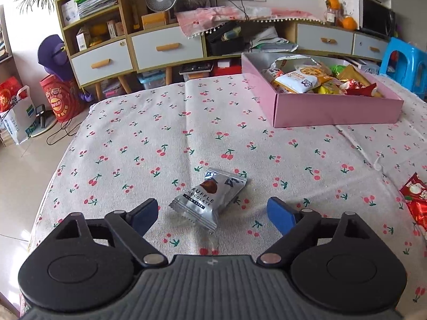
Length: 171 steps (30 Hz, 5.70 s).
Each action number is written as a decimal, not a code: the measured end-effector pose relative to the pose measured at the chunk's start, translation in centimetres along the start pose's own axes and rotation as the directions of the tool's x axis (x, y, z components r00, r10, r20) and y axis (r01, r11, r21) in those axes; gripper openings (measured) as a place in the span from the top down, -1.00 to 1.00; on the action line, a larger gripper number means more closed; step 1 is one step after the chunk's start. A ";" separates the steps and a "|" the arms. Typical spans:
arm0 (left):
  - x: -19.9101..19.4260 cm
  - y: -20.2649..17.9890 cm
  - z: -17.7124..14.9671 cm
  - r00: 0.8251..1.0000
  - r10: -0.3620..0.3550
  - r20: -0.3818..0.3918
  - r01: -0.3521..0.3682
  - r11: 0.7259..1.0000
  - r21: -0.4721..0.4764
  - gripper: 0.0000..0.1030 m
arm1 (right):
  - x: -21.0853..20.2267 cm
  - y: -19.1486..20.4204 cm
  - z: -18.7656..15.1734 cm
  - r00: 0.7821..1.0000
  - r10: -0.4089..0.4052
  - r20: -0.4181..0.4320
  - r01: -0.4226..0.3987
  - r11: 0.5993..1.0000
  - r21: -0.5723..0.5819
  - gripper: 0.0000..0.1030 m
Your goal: Organize snacks
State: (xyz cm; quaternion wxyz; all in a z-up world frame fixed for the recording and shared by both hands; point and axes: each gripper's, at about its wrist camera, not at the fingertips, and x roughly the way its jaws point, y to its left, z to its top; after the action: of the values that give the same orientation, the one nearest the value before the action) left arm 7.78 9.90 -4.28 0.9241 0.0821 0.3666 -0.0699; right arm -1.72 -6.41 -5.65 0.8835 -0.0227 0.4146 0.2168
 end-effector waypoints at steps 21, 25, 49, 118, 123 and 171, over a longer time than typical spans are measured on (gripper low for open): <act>0.1 -0.2 0.5 0.998 -0.044 -0.041 0.042 0.998 -0.056 -0.35 | 0.7 -1.8 1.3 0.996 -0.084 0.002 0.083 0.988 0.130 -0.81; 0.4 -0.3 0.9 0.999 -0.028 -0.037 0.026 0.998 -0.060 -0.33 | 0.7 -1.3 1.5 0.998 -0.070 0.002 0.069 0.989 0.132 -0.77; 0.3 -0.3 1.6 0.997 0.016 -0.081 -0.027 0.990 -0.139 0.35 | 0.6 -0.2 1.9 0.996 -0.087 -0.028 0.089 0.993 0.072 0.32; 5.3 -8.7 13.1 0.945 -0.325 0.041 0.317 0.873 -0.371 0.35 | 1.2 -17.0 11.4 0.979 -0.126 0.159 -0.034 0.672 0.740 0.15; 5.9 -9.6 13.8 0.943 -0.331 0.039 0.322 0.876 -0.359 0.35 | 0.9 -17.2 11.5 0.978 -0.139 0.156 -0.021 0.678 0.735 0.13; -2.3 -7.2 7.6 0.990 -0.076 -0.121 0.038 0.956 -0.290 -0.99 | -4.6 -10.2 8.1 0.989 -0.151 0.005 0.128 0.850 0.510 -0.71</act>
State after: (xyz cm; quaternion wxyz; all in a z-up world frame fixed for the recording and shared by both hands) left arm 9.81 1.54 2.00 0.8977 -0.0591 0.4351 -0.0369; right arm 5.60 -15.56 1.66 0.8805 0.1860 0.4345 0.0357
